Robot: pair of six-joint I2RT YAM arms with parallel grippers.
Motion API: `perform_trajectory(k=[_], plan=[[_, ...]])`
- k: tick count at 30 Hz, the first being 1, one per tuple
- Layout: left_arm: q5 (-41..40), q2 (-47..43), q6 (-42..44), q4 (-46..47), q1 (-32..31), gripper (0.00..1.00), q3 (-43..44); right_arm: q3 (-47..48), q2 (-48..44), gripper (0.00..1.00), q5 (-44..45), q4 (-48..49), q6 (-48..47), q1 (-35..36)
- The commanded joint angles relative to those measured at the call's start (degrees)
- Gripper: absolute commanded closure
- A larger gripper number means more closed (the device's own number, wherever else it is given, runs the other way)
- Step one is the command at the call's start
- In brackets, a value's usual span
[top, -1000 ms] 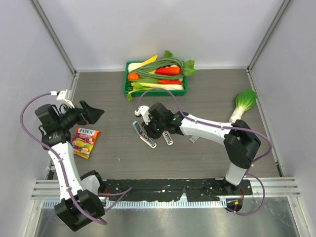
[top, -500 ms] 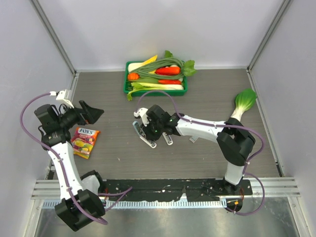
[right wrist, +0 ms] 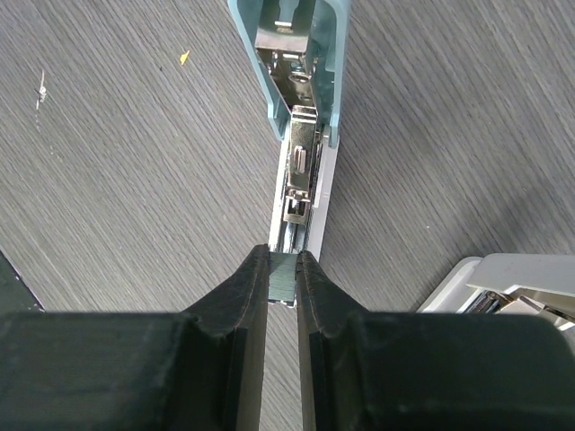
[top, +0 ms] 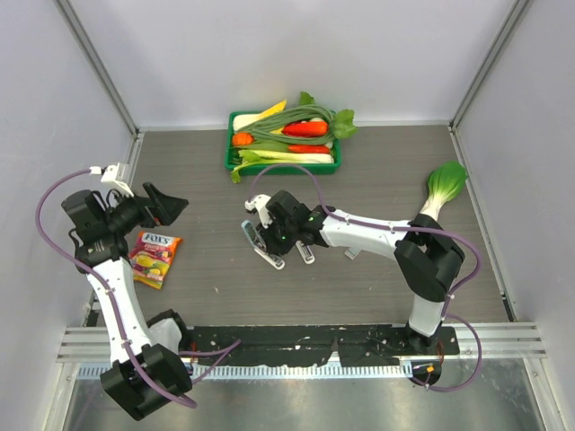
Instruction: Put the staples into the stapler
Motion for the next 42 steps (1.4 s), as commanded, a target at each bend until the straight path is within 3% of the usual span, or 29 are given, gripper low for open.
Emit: perform_trajectory(k=[1, 42], plan=[[1.4, -0.5, -0.3, 2.3, 0.6, 0.00, 0.2, 0.7, 0.2, 0.82, 0.8, 1.6, 0.9, 0.4], [1.7, -0.6, -0.1, 2.2, 1.0, 0.00, 0.2, 0.8, 2.4, 0.83, 2.1, 1.0, 1.6, 1.2]])
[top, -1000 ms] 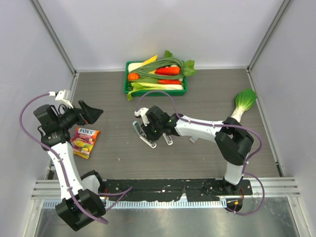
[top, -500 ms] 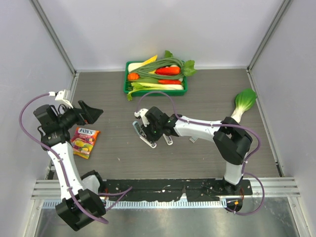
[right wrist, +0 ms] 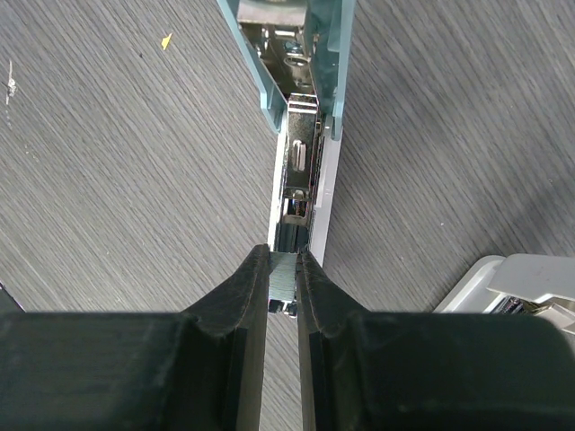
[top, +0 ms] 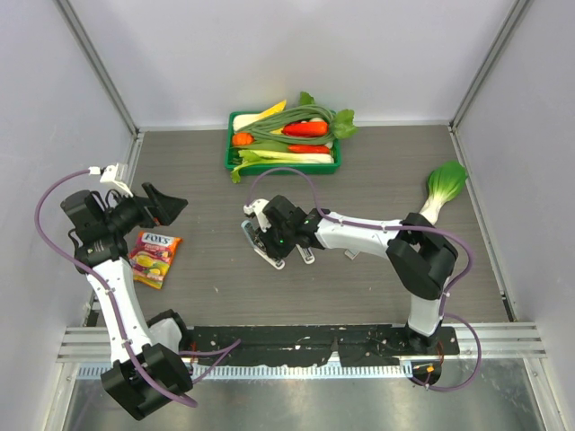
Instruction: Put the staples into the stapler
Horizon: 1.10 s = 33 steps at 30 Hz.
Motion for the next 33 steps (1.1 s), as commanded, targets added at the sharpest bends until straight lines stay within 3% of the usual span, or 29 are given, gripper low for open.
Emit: perform_trajectory(k=[1, 33], plan=[[1.5, -0.6, -0.2, 2.2, 0.7, 0.00, 0.2, 0.8, 0.2, 0.83, 0.3, 1.0, 0.2, 0.3], [1.8, -0.7, -0.3, 2.2, 1.1, 0.00, 0.2, 0.4, -3.8, 0.84, 0.2, 2.2, -0.9, 0.4]])
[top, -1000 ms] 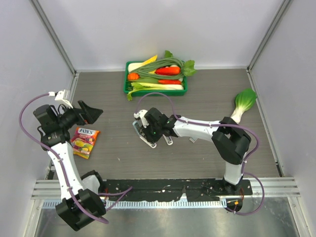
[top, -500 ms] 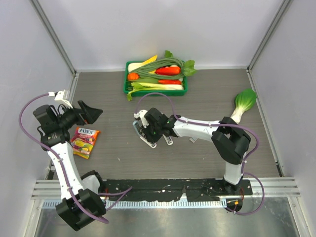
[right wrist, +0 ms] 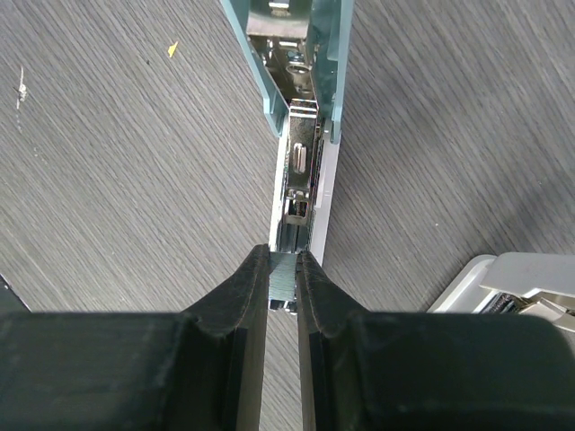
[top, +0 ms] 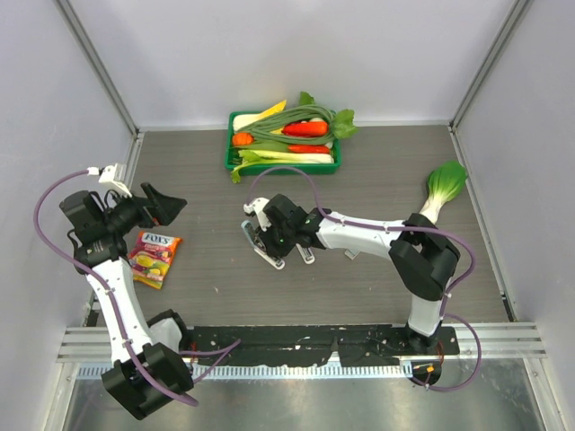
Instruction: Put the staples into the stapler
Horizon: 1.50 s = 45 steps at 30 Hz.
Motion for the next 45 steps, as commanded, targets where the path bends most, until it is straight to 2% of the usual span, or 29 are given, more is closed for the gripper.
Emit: perform_trajectory(k=[1, 21, 45], plan=[[1.8, -0.7, -0.3, 2.4, 0.6, 0.00, 0.2, 0.3, -3.4, 0.84, 0.7, 2.2, -1.2, 0.3], [2.1, -0.5, -0.4, 2.5, 0.8, 0.00, 0.2, 0.5, 0.6, 0.85, 0.3, 1.7, -1.7, 0.3], [2.1, -0.4, -0.4, 2.5, 0.7, 0.00, 0.1, 0.7, 1.2, 0.83, 0.8, 1.5, -2.2, 0.3]])
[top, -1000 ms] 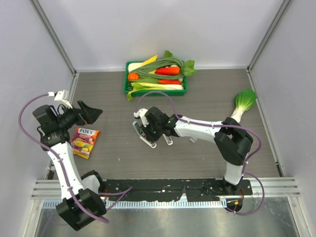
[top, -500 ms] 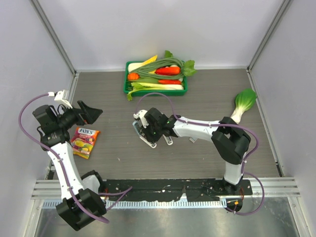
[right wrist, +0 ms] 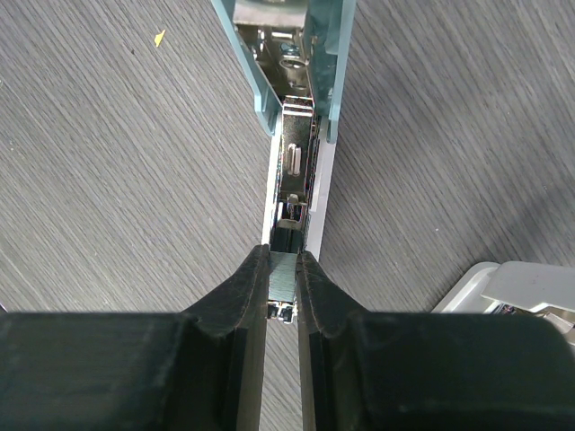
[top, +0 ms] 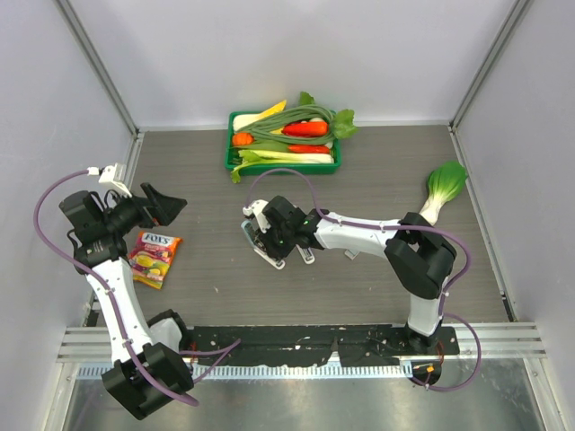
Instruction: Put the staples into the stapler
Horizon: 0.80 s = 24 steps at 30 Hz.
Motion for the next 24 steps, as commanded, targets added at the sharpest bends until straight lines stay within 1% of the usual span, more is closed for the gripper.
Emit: perform_trajectory(k=[1, 5, 12, 24], plan=[[1.5, -0.5, -0.3, 2.6, 0.6, 0.00, 0.1, 0.7, 0.2, 0.83, 0.5, 1.1, -0.8, 0.3], [1.5, -0.4, -0.4, 2.6, 0.6, 0.00, 0.1, 0.8, 0.3, 0.82, 0.4, 0.8, -0.8, 0.2], [1.5, -0.4, -0.3, 2.4, 0.6, 0.00, 0.1, 0.8, 0.1, 0.76, 0.3, 0.8, -0.8, 0.3], [1.5, -0.4, -0.4, 2.5, 0.7, 0.00, 0.1, 0.9, -0.2, 0.70, -0.1, 0.6, -0.8, 0.3]])
